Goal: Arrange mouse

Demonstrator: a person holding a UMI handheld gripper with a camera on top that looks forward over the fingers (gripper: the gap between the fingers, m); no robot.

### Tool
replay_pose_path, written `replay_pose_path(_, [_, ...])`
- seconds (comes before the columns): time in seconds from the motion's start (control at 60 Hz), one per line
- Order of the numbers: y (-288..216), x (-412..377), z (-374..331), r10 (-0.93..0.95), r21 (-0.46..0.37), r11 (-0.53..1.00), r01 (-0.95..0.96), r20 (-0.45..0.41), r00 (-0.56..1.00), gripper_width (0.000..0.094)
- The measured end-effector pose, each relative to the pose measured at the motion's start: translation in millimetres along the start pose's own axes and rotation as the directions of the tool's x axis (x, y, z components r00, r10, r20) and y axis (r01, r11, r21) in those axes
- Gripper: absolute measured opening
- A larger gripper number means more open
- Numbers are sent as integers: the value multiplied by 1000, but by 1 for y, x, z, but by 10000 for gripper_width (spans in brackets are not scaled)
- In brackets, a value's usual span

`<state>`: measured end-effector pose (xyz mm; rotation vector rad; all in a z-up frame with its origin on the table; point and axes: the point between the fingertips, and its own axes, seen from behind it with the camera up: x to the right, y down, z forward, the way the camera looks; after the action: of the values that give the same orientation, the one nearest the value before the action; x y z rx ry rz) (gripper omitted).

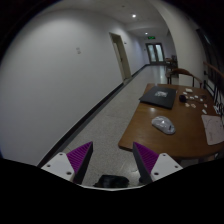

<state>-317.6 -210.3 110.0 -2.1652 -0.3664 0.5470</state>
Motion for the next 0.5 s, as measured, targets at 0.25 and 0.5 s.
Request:
replay_pose_path(0.25, [-5, 109, 22, -39, 13, 999, 42, -183, 982, 812])
replay_pose_path(0.5, [5, 233, 79, -93, -76, 994, 72, -324, 942, 810])
